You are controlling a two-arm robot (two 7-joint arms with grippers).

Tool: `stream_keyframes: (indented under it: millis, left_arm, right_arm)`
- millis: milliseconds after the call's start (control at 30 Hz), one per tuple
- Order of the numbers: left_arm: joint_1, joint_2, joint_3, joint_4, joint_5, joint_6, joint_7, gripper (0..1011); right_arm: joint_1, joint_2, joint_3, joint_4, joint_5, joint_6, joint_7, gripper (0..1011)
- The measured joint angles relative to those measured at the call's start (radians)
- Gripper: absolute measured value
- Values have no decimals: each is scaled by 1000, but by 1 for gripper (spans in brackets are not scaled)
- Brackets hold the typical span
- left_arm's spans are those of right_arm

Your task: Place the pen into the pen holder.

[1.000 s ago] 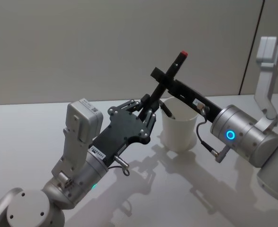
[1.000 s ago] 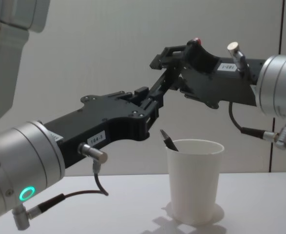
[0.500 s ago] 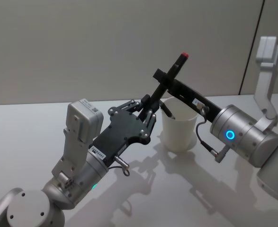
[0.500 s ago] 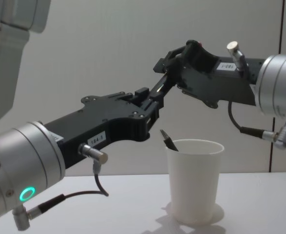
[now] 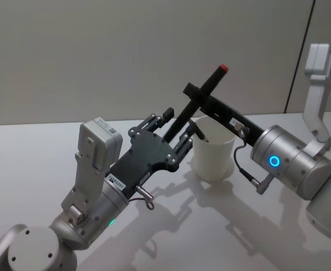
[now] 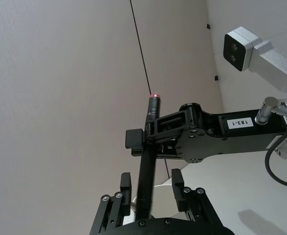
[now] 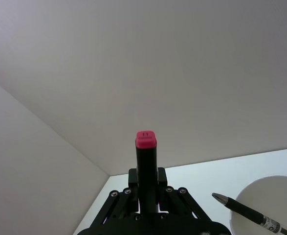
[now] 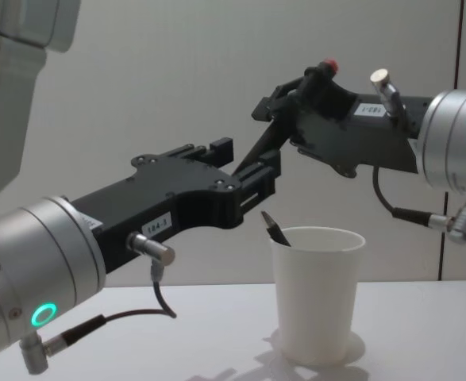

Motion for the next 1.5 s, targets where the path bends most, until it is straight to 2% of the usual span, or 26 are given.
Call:
stream_keyframes:
  millis: [333,567,600,833,1133,1500]
  left_arm:
    - [0,0,0,0,0,0,0,808]
    - [0,0,1,0,0,0,0,951]
    - [0,0,0,0,0,1,0,1001]
    - [0,0,1,0,0,1,0,1001]
    - [0,0,1,0,0,1,0,1001]
    - [0,0,1,0,0,1,0,1001]
  right_arm:
    - [0,-1,0,0,0,0,0,208]
    - [0,-1,0,0,0,0,1,208]
    - [0,-1,-1,0,0,0,1,208]
    - [1,-1,0,0,6,-5,-2,208]
    - [6,-4,12,8,57,-39,-40,208]
    - [13,3,29,20,99,-82,-71,208]
